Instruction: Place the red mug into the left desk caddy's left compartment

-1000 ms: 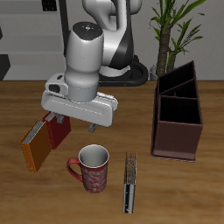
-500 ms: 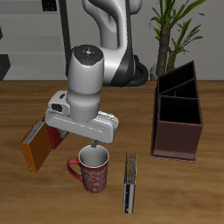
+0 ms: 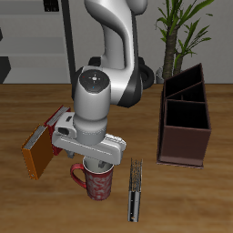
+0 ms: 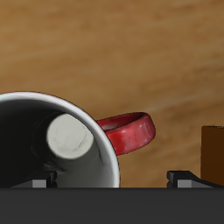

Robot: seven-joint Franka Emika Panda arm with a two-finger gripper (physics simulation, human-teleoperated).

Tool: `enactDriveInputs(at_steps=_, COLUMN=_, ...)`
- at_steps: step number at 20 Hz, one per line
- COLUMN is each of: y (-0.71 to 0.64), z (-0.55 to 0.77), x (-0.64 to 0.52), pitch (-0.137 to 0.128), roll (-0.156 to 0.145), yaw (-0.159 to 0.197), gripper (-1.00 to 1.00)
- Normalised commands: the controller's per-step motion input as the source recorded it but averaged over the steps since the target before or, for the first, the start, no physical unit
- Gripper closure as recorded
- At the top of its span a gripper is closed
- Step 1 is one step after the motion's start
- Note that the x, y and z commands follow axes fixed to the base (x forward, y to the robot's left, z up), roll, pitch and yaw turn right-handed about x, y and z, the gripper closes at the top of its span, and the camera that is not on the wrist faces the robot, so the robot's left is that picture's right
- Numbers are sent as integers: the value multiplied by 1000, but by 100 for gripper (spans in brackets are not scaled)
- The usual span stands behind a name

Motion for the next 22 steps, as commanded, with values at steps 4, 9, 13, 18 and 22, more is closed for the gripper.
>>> enactDriveInputs(at_steps=4, y=75, z=-270, x=8, pitch=43, roll=-4, yaw=-30, gripper=100)
enactDriveInputs(at_steps=9, y=154, z=-67, x=-38, pitch=10, roll=33, yaw=-13, gripper=100)
enactDriveInputs(at_steps=13, y=77, z=80, x=-32, pitch=-8, roll=12, yaw=-10, gripper=100)
enactDriveInputs(at_steps=18, y=-35, z=373, x=-140, pitch=-41, roll=-8, yaw=-12, gripper=100)
enactDriveInputs(at_steps=22, y=-88, z=603, x=-326, pitch=-58, roll=-26, yaw=-7, gripper=100)
